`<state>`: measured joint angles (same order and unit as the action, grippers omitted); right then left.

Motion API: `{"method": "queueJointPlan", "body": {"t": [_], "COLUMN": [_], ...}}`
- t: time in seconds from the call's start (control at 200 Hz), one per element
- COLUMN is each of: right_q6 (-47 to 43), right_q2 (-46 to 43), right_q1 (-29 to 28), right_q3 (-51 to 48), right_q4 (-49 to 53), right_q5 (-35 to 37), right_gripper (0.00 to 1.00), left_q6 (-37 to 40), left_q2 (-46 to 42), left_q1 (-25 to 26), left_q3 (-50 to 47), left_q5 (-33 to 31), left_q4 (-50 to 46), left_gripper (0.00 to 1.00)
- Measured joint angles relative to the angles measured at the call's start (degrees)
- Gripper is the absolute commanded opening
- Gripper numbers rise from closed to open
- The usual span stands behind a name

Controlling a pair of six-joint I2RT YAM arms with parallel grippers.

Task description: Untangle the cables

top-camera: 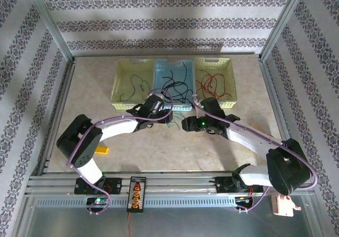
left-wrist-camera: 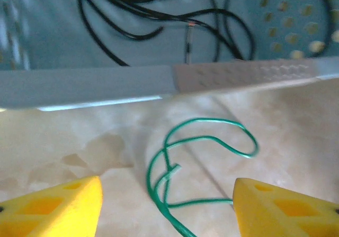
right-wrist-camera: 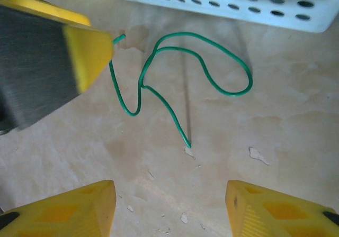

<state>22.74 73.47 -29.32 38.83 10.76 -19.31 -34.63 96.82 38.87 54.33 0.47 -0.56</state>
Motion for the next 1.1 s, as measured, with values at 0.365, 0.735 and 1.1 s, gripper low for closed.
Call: {"method": "queueJointPlan", "body": {"t": [0.365, 0.735, 1.1], "right_q6": [0.0, -0.5, -2.0], "right_q2": [-2.5, -4.2, 0.5], "right_q1": [1.1, 1.0, 0.2], "right_q3": [-1.8, -1.8, -0.7], "right_q4": [0.5, 1.0, 0.6], "right_q5": [0.0, -1.4, -6.7], "right_gripper": [0.56, 0.56, 0.54], "left_q6": [-2.5, -3.3, -3.6], "left_q2": [6.8, 7.3, -3.2], "left_q1": [2.3, 2.6, 3.1], "left_q3": [3.6, 3.0, -4.9], "left_q5": [-4.1, -3.0, 7.0], "left_q4": [-2.6, -1.2, 10.1], "left_gripper": [0.44, 0.0, 0.0]}}
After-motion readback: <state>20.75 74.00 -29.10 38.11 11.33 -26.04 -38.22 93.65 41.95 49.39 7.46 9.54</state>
